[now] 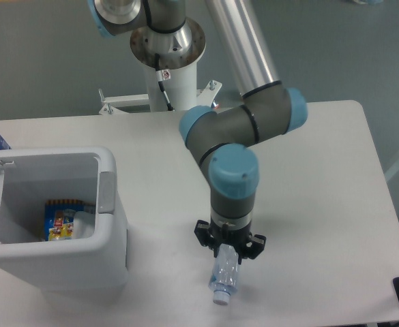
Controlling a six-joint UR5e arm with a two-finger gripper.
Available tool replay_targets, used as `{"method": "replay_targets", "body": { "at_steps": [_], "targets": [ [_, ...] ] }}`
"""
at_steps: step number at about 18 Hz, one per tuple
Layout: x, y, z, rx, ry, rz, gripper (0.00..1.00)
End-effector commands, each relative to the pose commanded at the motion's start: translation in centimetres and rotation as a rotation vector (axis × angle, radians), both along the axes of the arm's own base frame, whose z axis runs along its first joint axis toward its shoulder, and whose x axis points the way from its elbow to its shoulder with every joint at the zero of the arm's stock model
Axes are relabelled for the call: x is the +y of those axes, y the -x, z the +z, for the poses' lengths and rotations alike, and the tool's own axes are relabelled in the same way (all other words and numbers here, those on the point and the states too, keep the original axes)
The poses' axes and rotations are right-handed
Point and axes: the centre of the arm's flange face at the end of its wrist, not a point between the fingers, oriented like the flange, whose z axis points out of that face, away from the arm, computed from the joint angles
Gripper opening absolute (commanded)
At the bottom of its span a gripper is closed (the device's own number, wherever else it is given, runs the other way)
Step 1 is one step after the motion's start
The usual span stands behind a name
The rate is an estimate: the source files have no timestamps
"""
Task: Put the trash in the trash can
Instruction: 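Lift the bottle and carry it over the trash bin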
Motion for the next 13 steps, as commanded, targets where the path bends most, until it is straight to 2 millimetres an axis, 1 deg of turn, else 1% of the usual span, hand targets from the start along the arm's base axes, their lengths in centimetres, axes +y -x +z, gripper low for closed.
{"method": "replay_targets", "body": {
  "at_steps": [3, 7, 8, 10, 12, 13],
  "targets": [
    [-0.4, 0.7, 5.1, -0.018, -0.195, 0.001, 0.55],
    [-0.1, 0.1, 12.8, -0.025, -0.343, 0.041, 0.55],
    [0.0, -0.4, 14.6, -0.028, -0.379, 0.030, 0.55],
    [-0.1, -2.0, 17.6, -0.043, -0.441, 0.006, 0.55],
    [-0.2, -3.9, 20.1, -0.017, -0.482, -0.022, 0.55],
    [0.1, -5.1, 21.1, 0.000, -0.500, -0.042, 0.55]
  ]
}}
